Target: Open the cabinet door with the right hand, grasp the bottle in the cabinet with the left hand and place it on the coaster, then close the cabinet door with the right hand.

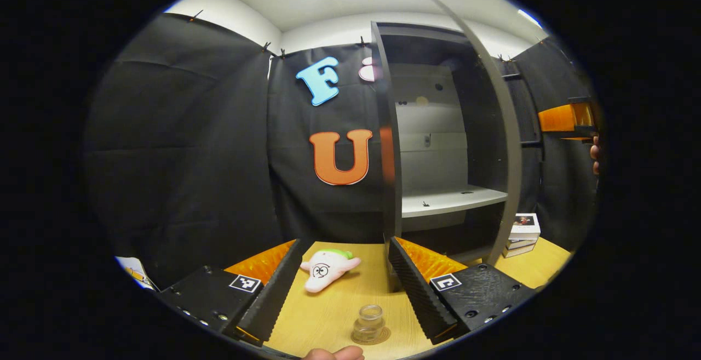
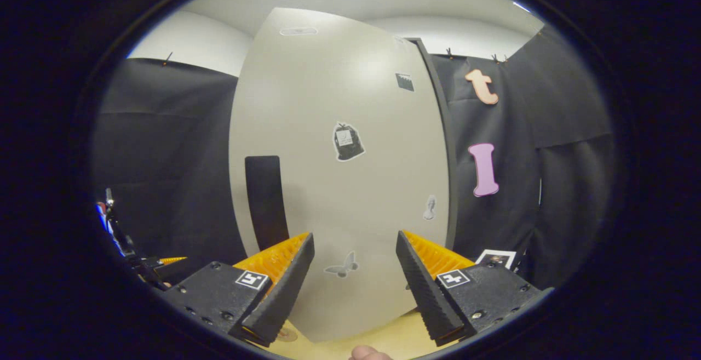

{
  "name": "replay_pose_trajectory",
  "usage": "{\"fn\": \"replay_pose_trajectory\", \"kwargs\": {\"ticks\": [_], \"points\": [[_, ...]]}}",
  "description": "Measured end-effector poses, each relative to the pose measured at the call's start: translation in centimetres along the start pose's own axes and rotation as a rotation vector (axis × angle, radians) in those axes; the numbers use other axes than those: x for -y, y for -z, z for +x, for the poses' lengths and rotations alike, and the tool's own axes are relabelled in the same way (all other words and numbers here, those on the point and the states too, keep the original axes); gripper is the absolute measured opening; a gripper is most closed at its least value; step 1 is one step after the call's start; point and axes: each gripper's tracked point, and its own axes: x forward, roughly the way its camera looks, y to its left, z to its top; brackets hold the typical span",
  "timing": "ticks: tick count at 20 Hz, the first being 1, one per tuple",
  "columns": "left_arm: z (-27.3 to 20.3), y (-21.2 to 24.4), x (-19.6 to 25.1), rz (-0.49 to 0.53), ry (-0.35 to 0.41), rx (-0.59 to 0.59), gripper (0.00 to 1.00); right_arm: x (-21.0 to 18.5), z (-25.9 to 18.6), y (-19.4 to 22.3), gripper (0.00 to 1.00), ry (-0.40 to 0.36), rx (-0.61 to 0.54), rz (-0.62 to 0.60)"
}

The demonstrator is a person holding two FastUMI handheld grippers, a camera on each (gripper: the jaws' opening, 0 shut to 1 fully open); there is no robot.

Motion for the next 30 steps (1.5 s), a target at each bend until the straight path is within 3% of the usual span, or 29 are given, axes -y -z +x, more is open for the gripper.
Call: {"fn": "replay_pose_trajectory", "kwargs": {"ticks": [4,8,12,16,19,23,30], "points": [[0.2,-1.3,2.2,-0.025,0.041,0.013,0.96,-1.7,1.7,1.5,0.97,-0.038,-0.042,-0.013],[0.8,-1.1,6.3,-0.074,0.151,-0.027,0.96,-1.6,3.4,2.4,0.97,-0.050,-0.075,-0.009],[1.6,-2.2,6.8,-0.072,0.129,-0.010,0.96,-1.6,5.1,3.7,0.97,-0.091,-0.093,0.015],[2.4,-3.0,6.8,-0.056,0.079,0.005,0.96,0.9,6.3,3.9,0.97,-0.012,-0.070,0.013],[3.0,-3.1,8.0,-0.060,0.094,-0.006,0.96,-0.5,7.4,6.2,0.97,-0.089,-0.130,0.055],[4.2,-3.7,8.6,-0.044,0.085,-0.001,0.96,2.5,7.9,6.1,0.97,0.056,-0.126,-0.041],[5.4,-3.6,8.7,-0.086,0.078,-0.005,0.96,2.3,8.5,5.8,0.97,0.053,-0.099,-0.040]]}}
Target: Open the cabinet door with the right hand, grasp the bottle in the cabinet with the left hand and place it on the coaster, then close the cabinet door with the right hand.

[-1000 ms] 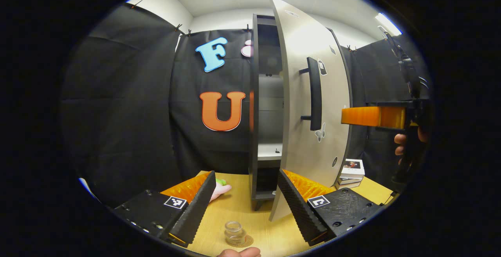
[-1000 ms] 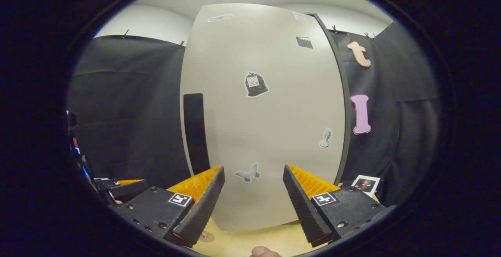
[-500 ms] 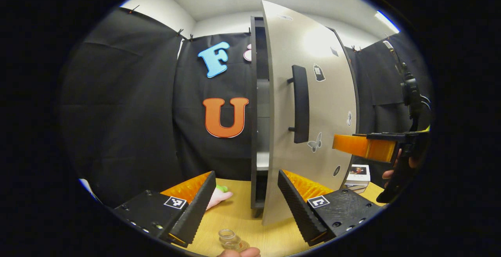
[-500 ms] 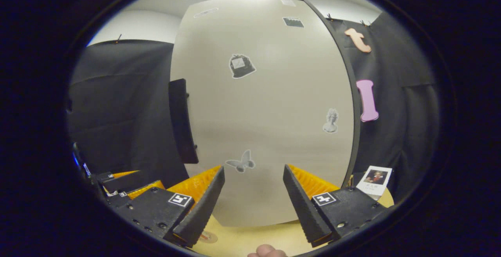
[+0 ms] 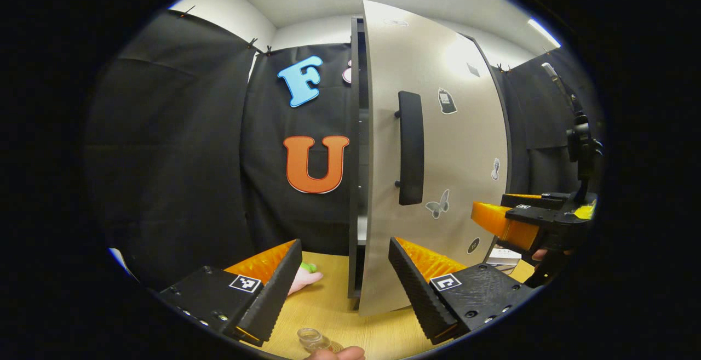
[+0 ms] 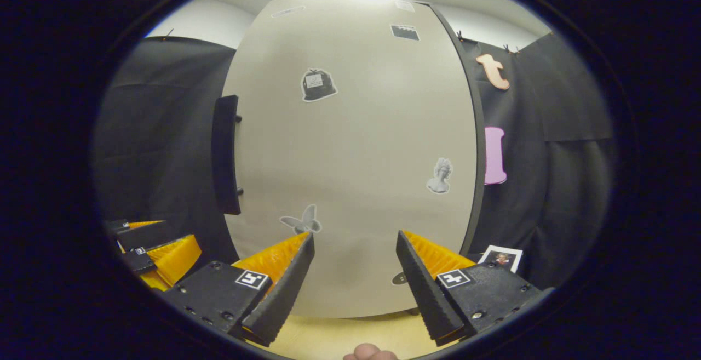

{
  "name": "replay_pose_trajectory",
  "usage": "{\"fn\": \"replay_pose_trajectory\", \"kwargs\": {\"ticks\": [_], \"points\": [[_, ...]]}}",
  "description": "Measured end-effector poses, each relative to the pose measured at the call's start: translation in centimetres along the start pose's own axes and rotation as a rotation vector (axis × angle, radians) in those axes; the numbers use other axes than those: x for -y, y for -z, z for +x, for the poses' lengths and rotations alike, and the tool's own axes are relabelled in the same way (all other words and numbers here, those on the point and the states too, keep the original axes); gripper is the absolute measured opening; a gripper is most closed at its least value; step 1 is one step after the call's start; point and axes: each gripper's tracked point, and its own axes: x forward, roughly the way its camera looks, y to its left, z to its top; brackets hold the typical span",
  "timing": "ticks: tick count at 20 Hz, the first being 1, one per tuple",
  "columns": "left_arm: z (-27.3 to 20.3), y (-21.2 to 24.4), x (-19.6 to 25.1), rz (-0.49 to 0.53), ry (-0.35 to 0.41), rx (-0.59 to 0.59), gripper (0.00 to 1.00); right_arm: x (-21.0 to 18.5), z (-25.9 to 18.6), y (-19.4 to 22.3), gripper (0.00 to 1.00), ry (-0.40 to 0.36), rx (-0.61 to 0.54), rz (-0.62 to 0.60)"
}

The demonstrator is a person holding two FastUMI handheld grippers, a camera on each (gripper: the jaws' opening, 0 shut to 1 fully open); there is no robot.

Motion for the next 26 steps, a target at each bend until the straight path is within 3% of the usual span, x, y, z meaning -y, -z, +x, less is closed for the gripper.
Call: {"fn": "replay_pose_trajectory", "kwargs": {"ticks": [7,10,13,15,20,23,26], "points": [[0.7,0.1,0.4,0.008,0.029,-0.009,0.96,0.5,-0.4,0.3,0.97,0.028,-0.002,0.007],[1.3,-0.4,0.8,0.011,0.042,-0.001,0.96,0.3,-0.6,1.9,0.95,0.010,-0.084,-0.010],[2.1,-0.7,1.4,0.058,0.040,0.006,0.96,0.8,-1.5,0.7,0.97,0.014,-0.047,-0.017],[2.7,-0.6,2.9,0.060,0.083,0.002,0.96,1.2,-1.9,-0.3,0.97,0.024,-0.019,-0.028],[3.8,-1.4,5.3,0.039,0.126,-0.001,0.96,3.3,-2.2,-2.0,0.95,0.052,0.009,-0.053],[4.2,-1.5,5.6,0.087,0.088,0.000,0.96,5.2,-2.4,-0.4,0.97,0.065,-0.062,-0.023],[4.5,-1.5,7.0,0.045,0.085,0.002,0.96,7.7,-2.5,-0.8,0.97,0.120,-0.061,-0.011]]}}
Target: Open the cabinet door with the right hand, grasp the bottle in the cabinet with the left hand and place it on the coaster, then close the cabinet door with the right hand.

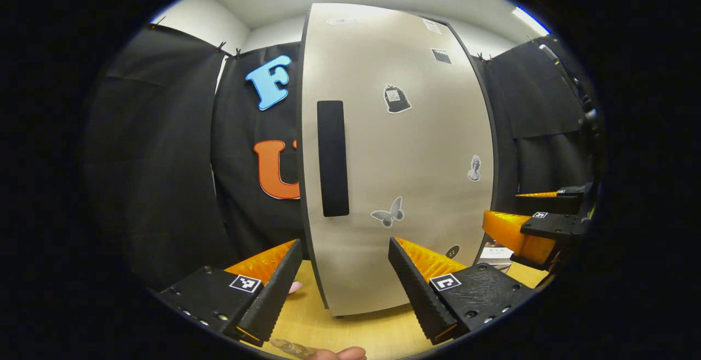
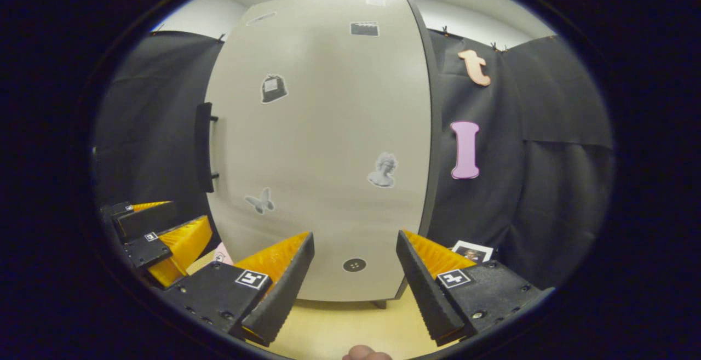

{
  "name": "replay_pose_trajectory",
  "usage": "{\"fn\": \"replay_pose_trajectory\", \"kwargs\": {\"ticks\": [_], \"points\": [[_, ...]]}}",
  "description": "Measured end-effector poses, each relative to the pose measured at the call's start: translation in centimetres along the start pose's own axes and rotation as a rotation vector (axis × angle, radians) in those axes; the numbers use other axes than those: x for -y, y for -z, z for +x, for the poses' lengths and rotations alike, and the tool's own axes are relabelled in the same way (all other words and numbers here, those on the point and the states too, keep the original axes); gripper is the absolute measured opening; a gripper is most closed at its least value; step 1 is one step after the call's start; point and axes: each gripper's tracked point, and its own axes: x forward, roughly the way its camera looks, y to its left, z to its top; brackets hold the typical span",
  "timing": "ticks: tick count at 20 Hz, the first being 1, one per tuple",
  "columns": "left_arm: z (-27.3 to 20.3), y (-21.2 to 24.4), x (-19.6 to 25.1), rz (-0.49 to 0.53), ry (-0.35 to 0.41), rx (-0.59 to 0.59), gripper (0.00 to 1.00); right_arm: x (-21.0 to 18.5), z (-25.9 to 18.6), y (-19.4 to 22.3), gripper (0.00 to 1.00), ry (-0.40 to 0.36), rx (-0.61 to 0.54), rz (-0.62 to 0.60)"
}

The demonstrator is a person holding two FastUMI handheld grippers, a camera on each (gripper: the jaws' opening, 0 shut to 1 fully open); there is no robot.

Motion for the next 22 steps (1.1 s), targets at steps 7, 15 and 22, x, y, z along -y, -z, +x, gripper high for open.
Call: {"fn": "replay_pose_trajectory", "kwargs": {"ticks": [7,15,22], "points": [[0.6,-1.6,3.6,0.016,0.025,0.029,0.96,1.1,-1.2,-1.1,0.95,-0.015,0.085,-0.034],[0.2,-2.6,4.2,-0.006,-0.024,0.076,0.96,1.5,-0.8,-0.2,0.97,-0.041,0.056,0.001],[0.3,-2.5,4.7,0.004,-0.024,0.082,0.89,0.9,-0.4,-0.3,0.97,-0.060,0.050,-0.009]]}}
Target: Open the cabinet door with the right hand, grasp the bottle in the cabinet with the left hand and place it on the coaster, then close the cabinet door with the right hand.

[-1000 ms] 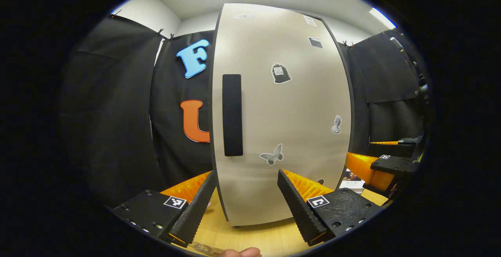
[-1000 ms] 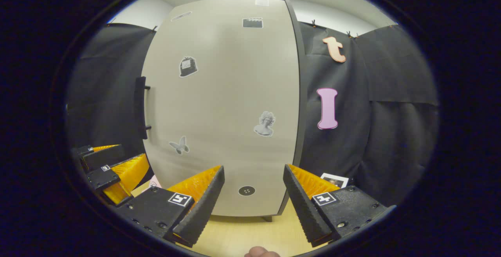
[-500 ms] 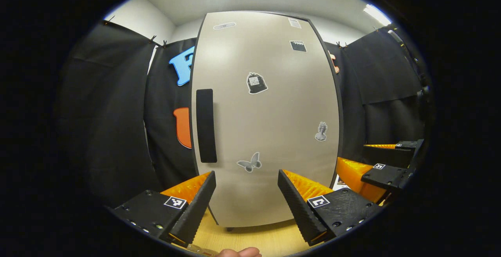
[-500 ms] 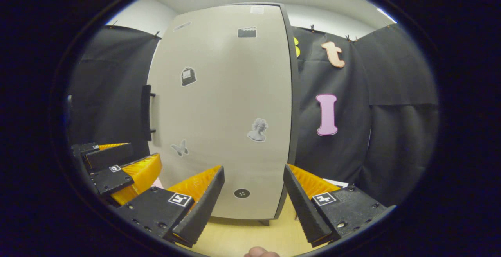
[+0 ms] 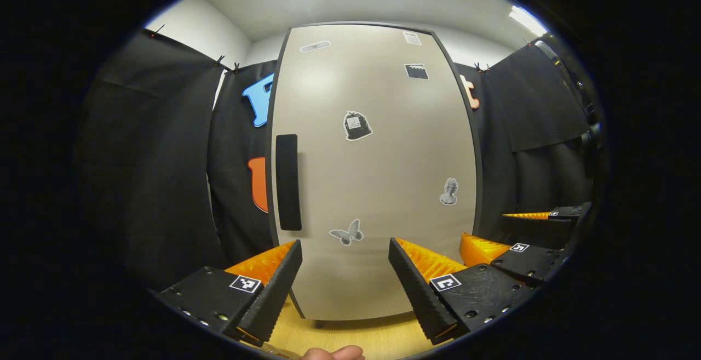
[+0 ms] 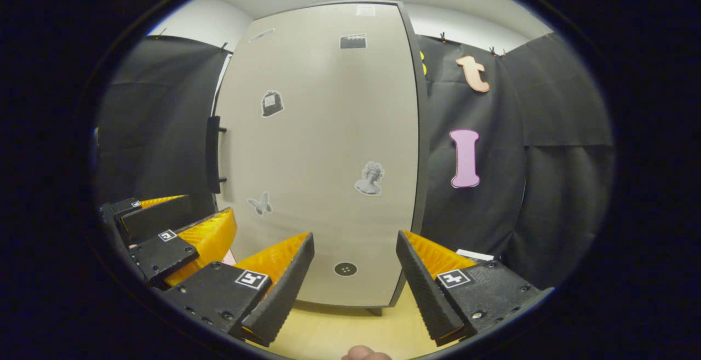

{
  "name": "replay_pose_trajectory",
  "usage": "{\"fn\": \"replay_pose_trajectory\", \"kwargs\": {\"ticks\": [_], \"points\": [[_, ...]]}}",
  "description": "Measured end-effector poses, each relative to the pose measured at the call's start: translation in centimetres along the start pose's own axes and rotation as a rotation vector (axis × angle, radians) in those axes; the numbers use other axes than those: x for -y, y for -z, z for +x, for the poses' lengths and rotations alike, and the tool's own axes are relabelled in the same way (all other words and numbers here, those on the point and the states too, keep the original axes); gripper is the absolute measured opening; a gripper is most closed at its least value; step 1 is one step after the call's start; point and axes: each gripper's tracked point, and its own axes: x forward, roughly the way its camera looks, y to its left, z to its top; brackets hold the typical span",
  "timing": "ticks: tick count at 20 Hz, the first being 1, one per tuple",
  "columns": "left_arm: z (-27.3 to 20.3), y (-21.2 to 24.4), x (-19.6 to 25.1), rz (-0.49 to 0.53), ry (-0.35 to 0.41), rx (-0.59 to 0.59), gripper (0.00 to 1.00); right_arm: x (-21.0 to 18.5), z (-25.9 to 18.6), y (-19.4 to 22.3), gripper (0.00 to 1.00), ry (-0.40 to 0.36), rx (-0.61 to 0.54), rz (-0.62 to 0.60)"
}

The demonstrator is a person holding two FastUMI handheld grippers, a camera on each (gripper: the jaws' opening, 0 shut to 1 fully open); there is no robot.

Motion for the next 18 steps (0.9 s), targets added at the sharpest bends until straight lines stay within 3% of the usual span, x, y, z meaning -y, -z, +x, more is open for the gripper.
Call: {"fn": "replay_pose_trajectory", "kwargs": {"ticks": [1,18], "points": [[0.1,0.1,0.1,-0.007,0.000,-0.004,0.96,-0.1,0.1,0.0,0.97,0.000,0.002,-0.003],[0.1,0.1,0.3,-0.024,0.012,-0.014,0.94,0.1,-0.8,-1.0,0.98,0.025,0.031,-0.028]]}}
